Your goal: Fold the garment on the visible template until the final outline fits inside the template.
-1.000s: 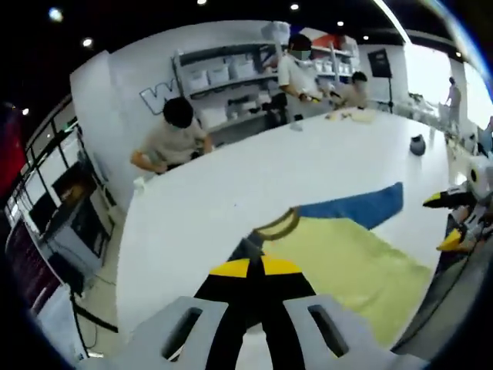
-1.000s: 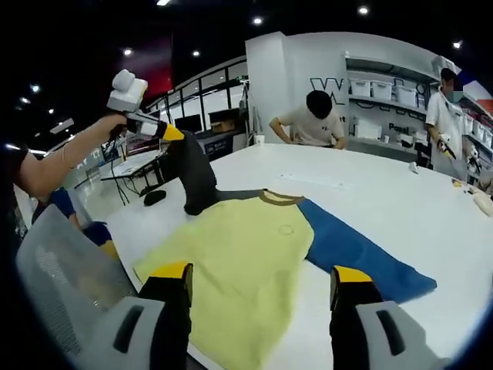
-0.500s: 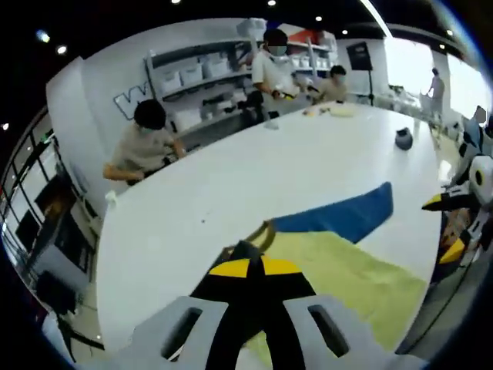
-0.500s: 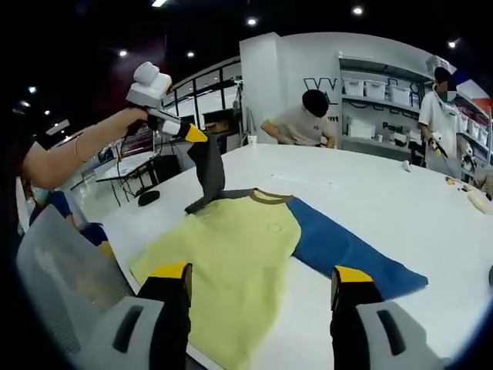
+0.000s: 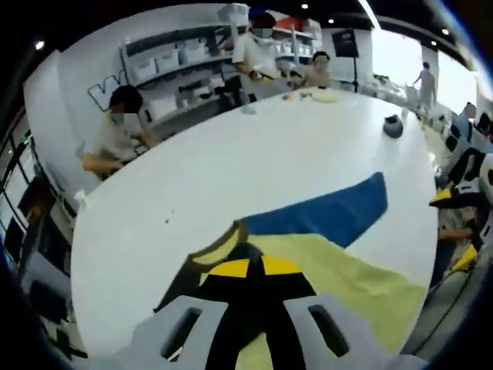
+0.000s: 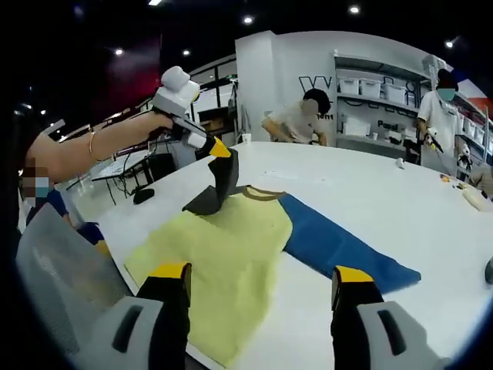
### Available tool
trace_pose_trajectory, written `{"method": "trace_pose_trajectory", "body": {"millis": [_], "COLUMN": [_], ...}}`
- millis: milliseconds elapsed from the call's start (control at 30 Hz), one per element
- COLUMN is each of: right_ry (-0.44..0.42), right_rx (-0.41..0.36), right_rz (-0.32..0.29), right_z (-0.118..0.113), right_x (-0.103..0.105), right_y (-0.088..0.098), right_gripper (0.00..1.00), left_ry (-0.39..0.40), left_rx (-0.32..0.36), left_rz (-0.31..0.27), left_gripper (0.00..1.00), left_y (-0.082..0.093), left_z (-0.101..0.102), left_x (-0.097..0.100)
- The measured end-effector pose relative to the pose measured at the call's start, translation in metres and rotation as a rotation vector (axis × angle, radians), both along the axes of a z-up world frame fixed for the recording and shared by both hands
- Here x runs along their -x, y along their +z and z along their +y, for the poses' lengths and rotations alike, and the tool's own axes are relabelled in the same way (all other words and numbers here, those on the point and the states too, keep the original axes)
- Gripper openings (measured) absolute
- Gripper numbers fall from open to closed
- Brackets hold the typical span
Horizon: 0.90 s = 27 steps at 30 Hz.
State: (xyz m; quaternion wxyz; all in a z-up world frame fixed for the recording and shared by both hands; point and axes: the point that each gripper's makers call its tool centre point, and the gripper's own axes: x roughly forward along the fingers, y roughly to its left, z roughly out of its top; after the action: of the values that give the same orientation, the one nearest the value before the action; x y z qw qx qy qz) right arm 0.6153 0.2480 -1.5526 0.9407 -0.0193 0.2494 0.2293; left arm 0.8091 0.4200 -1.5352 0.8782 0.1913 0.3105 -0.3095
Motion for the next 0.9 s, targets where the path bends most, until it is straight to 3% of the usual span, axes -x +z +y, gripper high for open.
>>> {"method": "trace_pose_trajectory", "body": {"millis": [167,367,433,567,767,900], "right_ry": [-0.020,-0.024,-0.030,-0.038,-0.054,-0.070], "right_rx": [0.012,0.019,0.025,0.017,0.014,0.012], "right_rz": [-0.007,-0.010,-0.011,-0.013,-0.019,-0.024], "right_z": [-0.006,-0.008,-0.010,-0.012,-0.020,-0.029], "right_x": [-0.001,-0.003,-0.004,-0.006,-0.013,-0.018], "right_y": [0.003,0.006,0.006,0.007,0.008,0.009], "right_gripper": [0.74,0.75,0.75,0.76,0.77,0.77], "left_ry": [-0.011,-0.020,-0.020,-0.019,-0.024,-0.036], "left_rx": [-0.010,-0.015,0.014,0.040,0.075,0.099], "left_rz": [0.034,0.014,0.010,0.002,0.016,-0.011], "left_gripper": [0.06,0.09,0.15,0.37,0.49,0.61], "left_y": [-0.028,-0.037,-0.034,-0.033,-0.032,-0.023], "left_z": [-0.012,-0.014,-0.019,-0.024,-0.030,-0.029], "left_x": [-0.004,-0.013,-0.014,-0.018,-0.011,-0.007]}}
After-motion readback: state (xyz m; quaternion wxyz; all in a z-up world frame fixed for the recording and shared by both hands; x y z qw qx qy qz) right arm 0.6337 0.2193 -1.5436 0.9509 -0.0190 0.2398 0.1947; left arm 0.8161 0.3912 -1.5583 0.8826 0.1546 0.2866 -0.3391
